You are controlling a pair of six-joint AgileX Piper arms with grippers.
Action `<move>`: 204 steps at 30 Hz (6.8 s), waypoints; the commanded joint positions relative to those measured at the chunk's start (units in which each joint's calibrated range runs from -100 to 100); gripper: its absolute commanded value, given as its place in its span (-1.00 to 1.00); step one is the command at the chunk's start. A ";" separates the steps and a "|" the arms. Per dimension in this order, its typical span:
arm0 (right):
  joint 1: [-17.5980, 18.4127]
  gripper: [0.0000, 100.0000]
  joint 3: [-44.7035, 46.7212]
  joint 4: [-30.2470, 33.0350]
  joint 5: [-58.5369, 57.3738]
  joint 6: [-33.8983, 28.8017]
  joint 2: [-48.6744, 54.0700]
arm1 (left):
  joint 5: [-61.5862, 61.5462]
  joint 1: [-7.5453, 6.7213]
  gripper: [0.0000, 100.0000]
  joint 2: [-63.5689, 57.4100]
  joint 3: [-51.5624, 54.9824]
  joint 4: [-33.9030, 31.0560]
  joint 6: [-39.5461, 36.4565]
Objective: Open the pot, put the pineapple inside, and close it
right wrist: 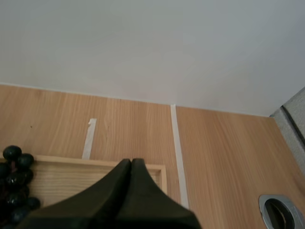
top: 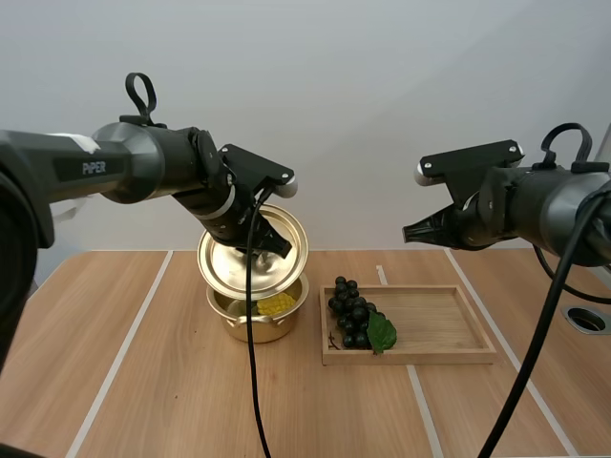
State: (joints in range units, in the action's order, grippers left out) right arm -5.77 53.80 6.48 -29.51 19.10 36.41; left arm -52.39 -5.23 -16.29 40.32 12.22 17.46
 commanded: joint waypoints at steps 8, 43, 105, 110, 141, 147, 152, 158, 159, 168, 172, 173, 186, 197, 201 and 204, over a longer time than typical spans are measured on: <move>-0.19 -1.00 0.28 1.16 -1.24 -0.09 -4.58 | 0.08 -0.06 -1.00 4.71 0.19 1.22 0.19; -0.19 -1.00 0.28 1.16 -0.93 0.27 -8.95 | 1.46 -0.06 -1.00 12.30 0.19 1.34 2.33; -0.19 -1.00 2.16 1.16 1.38 0.27 -0.89 | -5.38 0.98 -1.00 -35.11 -9.49 0.45 -2.08; -0.19 -1.00 5.95 1.16 5.06 0.91 9.84 | -5.16 3.36 -1.00 -42.72 -9.04 0.45 -5.85; -0.19 -1.00 11.89 -19.22 3.93 7.23 50.43 | 0.55 8.31 -1.00 -83.71 18.37 -1.77 -17.97; -0.19 -1.00 11.89 -19.02 4.12 8.16 50.43 | 2.48 8.31 -1.00 -83.71 20.02 -8.65 -23.67; -0.19 -1.00 11.89 -19.02 4.32 9.90 50.43 | 6.93 8.31 -1.00 -83.71 23.95 -8.65 -23.67; 0.21 -1.00 14.21 -19.02 4.31 10.03 50.43 | 9.21 8.31 -1.00 -83.71 29.56 -9.09 -23.32; 0.61 -1.00 14.96 -19.02 4.31 10.03 50.61 | 9.21 8.31 -1.00 -83.71 30.22 -9.40 -23.32; 3.39 -1.00 23.52 -12.36 4.17 10.03 59.17 | 9.21 8.31 -1.00 -83.71 38.11 -9.62 -23.22; 3.39 -1.00 27.05 -12.27 1.64 10.03 61.67 | 13.98 8.31 -1.00 -83.71 42.66 -9.62 -23.22; 3.39 -1.00 27.78 -12.27 1.81 10.03 62.25 | 15.32 8.31 -1.00 -83.71 43.52 -9.62 -23.22; 3.39 -1.00 35.85 -8.56 -0.47 10.03 63.59 | 21.10 7.91 -1.00 -83.71 54.07 -9.62 -23.32; 3.39 -1.00 42.17 -8.34 -4.02 10.03 63.59 | 21.10 7.91 -1.00 -83.71 58.48 -9.62 -23.68; 3.39 -1.00 42.17 -8.34 -7.62 10.03 63.59 | 21.10 7.91 -1.00 -83.71 59.68 -9.62 -23.68; 3.39 -1.00 42.17 -8.34 -8.90 9.23 63.59 | 21.77 8.06 -1.00 -83.71 59.68 -9.48 -23.68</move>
State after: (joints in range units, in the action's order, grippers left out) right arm -2.46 96.01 -2.17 -37.30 28.75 99.64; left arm -32.46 2.85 -99.75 99.84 3.01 -5.46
